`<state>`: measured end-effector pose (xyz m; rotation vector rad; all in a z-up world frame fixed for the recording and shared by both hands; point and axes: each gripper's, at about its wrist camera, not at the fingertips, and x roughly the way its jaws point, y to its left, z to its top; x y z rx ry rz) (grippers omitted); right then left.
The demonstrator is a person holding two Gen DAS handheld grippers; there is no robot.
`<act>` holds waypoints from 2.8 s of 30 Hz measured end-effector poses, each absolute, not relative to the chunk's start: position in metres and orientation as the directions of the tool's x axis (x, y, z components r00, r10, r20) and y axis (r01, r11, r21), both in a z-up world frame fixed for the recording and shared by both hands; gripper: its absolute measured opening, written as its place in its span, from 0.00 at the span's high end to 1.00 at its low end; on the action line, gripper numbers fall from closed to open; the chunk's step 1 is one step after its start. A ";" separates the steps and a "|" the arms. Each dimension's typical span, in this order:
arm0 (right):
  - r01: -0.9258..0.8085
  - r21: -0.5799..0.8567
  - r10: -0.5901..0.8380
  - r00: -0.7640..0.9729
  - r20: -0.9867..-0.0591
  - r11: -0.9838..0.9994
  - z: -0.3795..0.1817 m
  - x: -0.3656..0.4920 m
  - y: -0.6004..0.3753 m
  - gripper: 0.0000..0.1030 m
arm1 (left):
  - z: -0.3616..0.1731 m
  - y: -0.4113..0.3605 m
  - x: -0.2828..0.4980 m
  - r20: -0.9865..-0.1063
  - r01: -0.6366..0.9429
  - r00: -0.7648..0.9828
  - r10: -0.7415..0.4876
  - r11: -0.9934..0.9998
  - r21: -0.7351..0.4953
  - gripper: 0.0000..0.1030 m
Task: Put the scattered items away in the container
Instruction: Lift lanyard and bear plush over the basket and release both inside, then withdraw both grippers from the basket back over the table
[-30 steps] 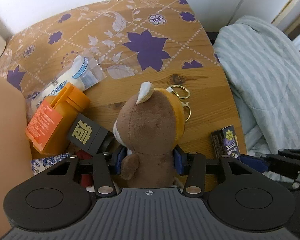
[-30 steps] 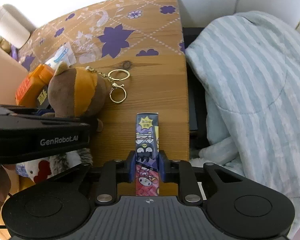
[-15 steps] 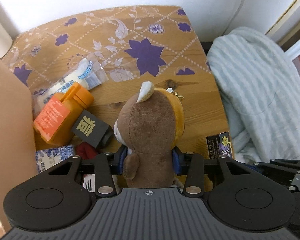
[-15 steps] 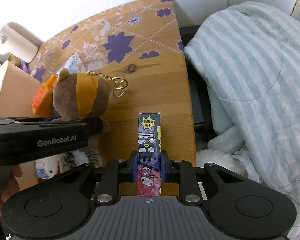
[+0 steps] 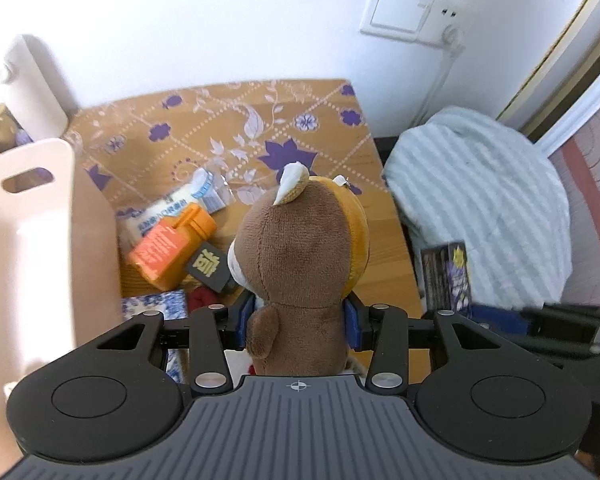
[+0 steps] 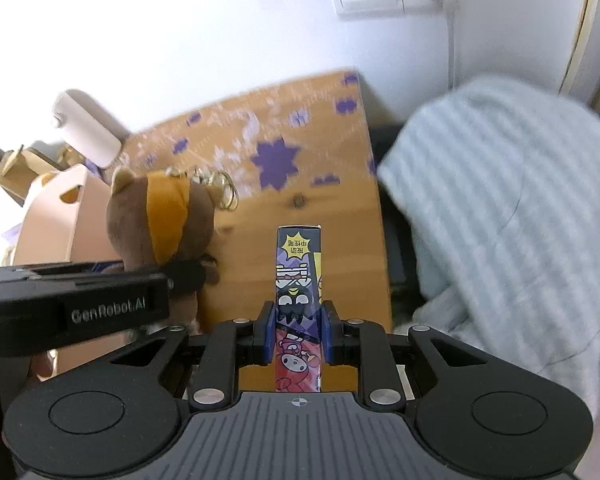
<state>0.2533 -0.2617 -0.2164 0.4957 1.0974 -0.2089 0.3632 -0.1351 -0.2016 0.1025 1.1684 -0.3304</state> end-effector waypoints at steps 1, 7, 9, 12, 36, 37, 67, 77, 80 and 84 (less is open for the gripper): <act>0.389 0.275 0.074 0.459 -0.885 0.879 -0.209 0.252 -0.259 0.80 | -0.196 -0.133 0.360 -0.913 0.307 0.355 -0.203 0.947 -0.091 0.57; 0.343 0.274 0.059 0.524 -0.850 0.899 -0.164 0.250 -0.246 0.80 | -0.158 -0.106 0.340 -0.895 0.277 0.395 -0.208 0.956 -0.100 0.57; 0.327 0.265 0.047 0.547 -0.836 0.907 -0.149 0.252 -0.240 0.80 | -0.147 -0.093 0.335 -0.889 0.257 0.409 -0.204 0.961 -0.102 0.57; 0.295 0.256 0.042 0.576 -0.816 0.920 -0.129 0.255 -0.229 0.80 | -0.132 -0.072 0.328 -0.883 0.226 0.426 -0.199 0.968 -0.109 0.57; -0.046 0.302 0.265 0.621 -0.738 0.952 -0.090 0.337 -0.060 0.80 | -0.118 0.121 0.346 -0.877 -0.039 0.479 -0.036 0.997 -0.062 0.57; -0.051 0.302 0.268 0.618 -0.739 0.952 -0.091 0.341 -0.054 0.80 | -0.121 0.124 0.348 -0.881 -0.040 0.472 -0.036 0.997 -0.062 0.57; 0.056 0.294 0.242 0.436 -0.867 0.954 -0.197 0.417 -0.032 0.51 | -0.202 0.129 0.411 -0.938 0.008 0.346 -0.012 1.000 -0.010 0.35; 0.080 0.280 0.206 0.495 -0.844 0.957 -0.168 0.390 -0.065 0.44 | -0.184 0.110 0.398 -0.926 0.023 0.377 -0.020 1.000 -0.012 0.33; 0.087 0.276 0.195 0.509 -0.838 0.957 -0.160 0.378 -0.077 0.42 | -0.177 0.100 0.390 -0.922 0.040 0.386 -0.027 0.999 -0.013 0.33; 0.110 0.271 0.176 0.522 -0.835 0.956 -0.155 0.360 -0.095 0.40 | -0.169 0.086 0.381 -0.915 0.060 0.401 -0.042 0.998 -0.019 0.33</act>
